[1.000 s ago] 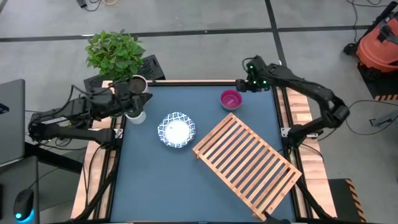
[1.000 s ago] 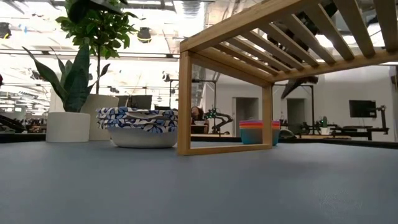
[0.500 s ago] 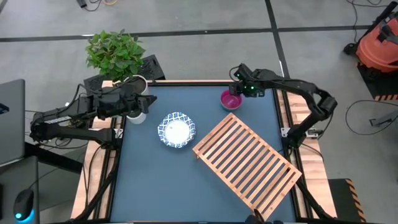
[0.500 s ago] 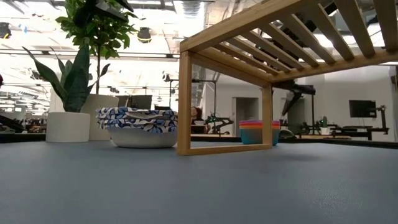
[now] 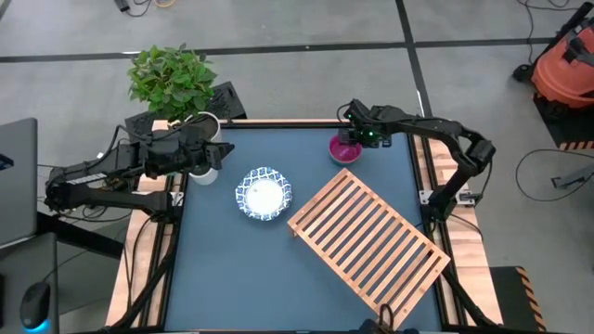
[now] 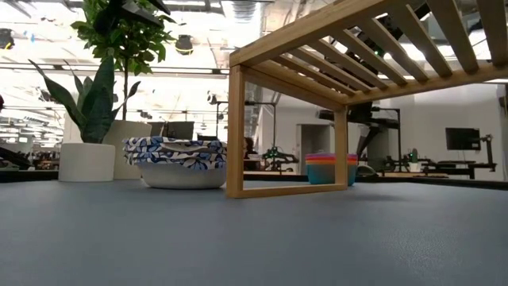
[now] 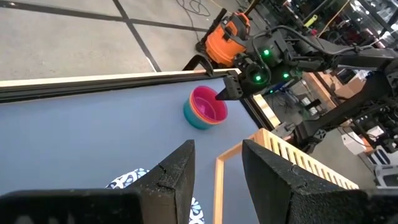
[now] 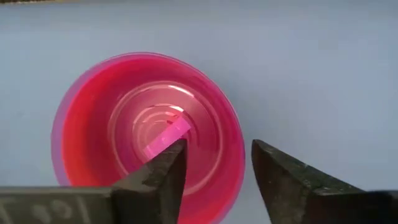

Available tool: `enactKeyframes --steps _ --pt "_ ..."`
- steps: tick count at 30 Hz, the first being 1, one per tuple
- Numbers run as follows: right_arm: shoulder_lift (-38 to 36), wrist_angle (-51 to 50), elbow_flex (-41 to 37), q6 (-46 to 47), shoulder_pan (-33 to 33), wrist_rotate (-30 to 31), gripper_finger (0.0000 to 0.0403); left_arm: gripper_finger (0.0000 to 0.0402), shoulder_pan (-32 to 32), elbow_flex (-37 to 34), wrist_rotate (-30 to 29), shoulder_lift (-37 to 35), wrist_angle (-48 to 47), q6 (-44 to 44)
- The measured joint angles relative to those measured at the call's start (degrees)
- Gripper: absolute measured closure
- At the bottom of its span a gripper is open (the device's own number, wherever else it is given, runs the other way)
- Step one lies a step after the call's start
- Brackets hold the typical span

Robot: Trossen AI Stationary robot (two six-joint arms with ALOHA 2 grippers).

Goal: Place and stack bowls onto a shelf
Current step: Put the small purple bowl on the shelf

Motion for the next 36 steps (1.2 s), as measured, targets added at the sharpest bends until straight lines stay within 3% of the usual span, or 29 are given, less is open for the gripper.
enactKeyframes --steps 10,36 --pt "0.0 -0.1 0.0 -1.5 0.0 0.3 0.0305 0.0284 0.0 0.0 0.0 0.0 -0.1 0.0" --pt "0.1 -1.8 0.0 -2.1 0.1 0.2 0.0386 0.0284 0.0 0.0 -0.1 0.0 -2.3 0.0"
